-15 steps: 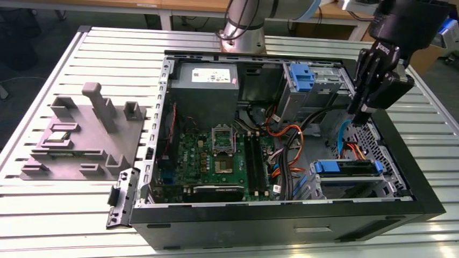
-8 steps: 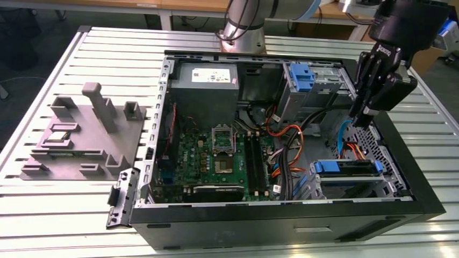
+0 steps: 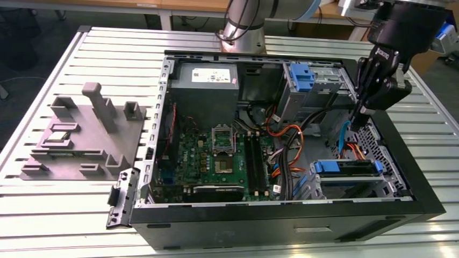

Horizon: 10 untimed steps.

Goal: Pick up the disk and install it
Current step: 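Insert the second disk wire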

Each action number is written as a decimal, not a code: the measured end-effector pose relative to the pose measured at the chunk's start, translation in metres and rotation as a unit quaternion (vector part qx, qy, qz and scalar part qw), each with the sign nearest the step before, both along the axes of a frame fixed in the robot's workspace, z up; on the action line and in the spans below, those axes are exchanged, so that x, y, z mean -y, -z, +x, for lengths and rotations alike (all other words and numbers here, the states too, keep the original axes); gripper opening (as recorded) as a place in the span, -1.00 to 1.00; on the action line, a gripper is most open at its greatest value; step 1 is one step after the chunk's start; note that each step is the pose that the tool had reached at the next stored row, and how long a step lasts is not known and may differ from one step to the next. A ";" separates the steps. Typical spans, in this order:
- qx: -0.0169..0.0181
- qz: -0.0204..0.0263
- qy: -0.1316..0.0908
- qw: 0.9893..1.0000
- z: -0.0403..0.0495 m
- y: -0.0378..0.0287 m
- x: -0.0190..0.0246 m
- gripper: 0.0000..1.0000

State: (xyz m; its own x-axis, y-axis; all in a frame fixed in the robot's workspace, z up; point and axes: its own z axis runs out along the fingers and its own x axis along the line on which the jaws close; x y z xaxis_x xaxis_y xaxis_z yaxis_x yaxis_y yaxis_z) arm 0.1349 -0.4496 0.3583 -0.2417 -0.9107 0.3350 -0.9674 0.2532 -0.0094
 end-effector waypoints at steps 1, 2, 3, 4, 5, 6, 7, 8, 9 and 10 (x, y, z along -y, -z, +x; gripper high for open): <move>0.000 0.000 0.000 1.000 0.0000 0.0001 0.0000 -0.68; 0.000 0.000 0.000 1.000 0.0000 0.0002 0.0001 -0.68; 0.000 0.000 0.000 1.000 0.0000 0.0003 0.0002 -0.68; 0.000 0.000 0.000 1.000 0.0000 0.0004 0.0003 -0.68; 0.000 0.000 0.000 1.000 -0.0001 0.0004 0.0005 -0.68; 0.000 0.000 0.000 1.000 -0.0003 0.0003 0.0006 -0.68; 0.000 0.000 0.000 1.000 -0.0004 0.0003 0.0007 -0.68; 0.000 0.000 0.000 1.000 -0.0006 0.0003 0.0008 -0.68; 0.001 0.000 0.000 1.000 -0.0009 0.0003 0.0010 -0.68; 0.001 0.000 -0.001 1.000 -0.0013 0.0003 0.0013 -0.68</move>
State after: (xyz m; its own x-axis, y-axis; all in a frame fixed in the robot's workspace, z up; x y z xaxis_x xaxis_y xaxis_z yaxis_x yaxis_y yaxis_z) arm 0.1336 -0.4509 0.3579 -0.2409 -0.9111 0.3344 -0.9677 0.2519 -0.0108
